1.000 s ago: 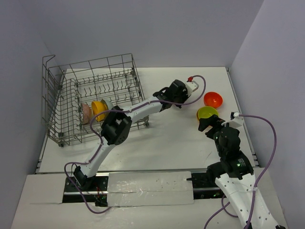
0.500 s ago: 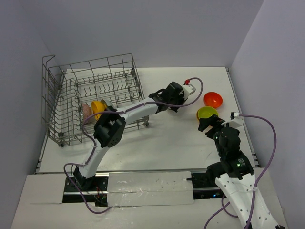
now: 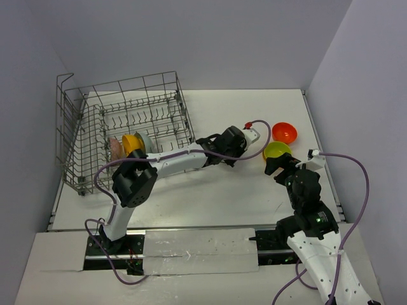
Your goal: Load the bowls into the dish rack
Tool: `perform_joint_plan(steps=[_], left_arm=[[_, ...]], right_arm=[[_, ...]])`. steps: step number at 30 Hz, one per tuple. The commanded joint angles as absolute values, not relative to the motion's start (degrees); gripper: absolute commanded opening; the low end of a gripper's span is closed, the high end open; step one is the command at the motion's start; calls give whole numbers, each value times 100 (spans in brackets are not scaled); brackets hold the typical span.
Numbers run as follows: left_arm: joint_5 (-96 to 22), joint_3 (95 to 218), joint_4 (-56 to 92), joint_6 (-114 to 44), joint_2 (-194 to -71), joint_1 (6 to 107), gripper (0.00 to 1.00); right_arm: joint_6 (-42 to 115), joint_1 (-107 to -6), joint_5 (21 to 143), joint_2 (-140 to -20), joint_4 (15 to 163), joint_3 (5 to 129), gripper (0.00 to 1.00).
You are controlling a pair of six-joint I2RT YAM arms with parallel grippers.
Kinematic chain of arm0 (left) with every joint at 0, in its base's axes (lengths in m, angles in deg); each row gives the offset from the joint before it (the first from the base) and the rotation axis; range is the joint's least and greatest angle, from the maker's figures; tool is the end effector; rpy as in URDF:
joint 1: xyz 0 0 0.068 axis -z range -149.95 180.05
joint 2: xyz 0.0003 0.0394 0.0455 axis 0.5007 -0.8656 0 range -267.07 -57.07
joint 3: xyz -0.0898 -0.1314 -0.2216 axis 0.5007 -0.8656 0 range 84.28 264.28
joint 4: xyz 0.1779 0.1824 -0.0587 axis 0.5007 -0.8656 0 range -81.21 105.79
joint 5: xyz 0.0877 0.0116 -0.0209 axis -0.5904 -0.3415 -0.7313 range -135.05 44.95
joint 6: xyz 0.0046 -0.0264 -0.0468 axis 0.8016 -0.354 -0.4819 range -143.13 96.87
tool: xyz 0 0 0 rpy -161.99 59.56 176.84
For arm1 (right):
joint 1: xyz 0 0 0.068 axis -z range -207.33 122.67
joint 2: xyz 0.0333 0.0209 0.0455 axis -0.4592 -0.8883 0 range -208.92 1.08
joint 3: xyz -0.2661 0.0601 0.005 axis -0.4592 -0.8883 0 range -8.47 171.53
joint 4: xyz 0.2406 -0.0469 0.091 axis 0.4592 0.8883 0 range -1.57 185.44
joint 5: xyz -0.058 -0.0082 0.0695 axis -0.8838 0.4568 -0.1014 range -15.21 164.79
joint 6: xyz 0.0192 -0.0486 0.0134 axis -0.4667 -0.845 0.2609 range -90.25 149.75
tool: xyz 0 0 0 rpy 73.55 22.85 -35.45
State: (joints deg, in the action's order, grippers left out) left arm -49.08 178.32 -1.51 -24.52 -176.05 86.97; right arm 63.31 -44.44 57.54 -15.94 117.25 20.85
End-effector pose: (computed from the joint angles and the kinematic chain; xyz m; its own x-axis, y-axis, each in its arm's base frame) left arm 0.2622 -0.3977 0.2218 -0.3864 0.5489 -0.7412 0.7983 0.6015 0.0293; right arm 0.0965 0.0186 0.2708 -0.2315 0.4812 -0.8455 0.1427 0.8765 0.4598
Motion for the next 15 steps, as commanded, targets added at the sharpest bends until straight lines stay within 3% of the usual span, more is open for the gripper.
perform_joint_plan(steps=[1,8,15], left_arm=[[-5138,17692,-232,-2761,-17343,8761,17],[-5182,17877,-232,-2797,-17519,8770,24],[-5173,17885,-170,-2805,-17537,8770,17]], right_arm=[[6297,-4447,5757,-1553,11586,2150,87],[6306,-4447,5757,-1483,11621,2150,87],[6324,-4447,5730,-1448,11630,2133,87]])
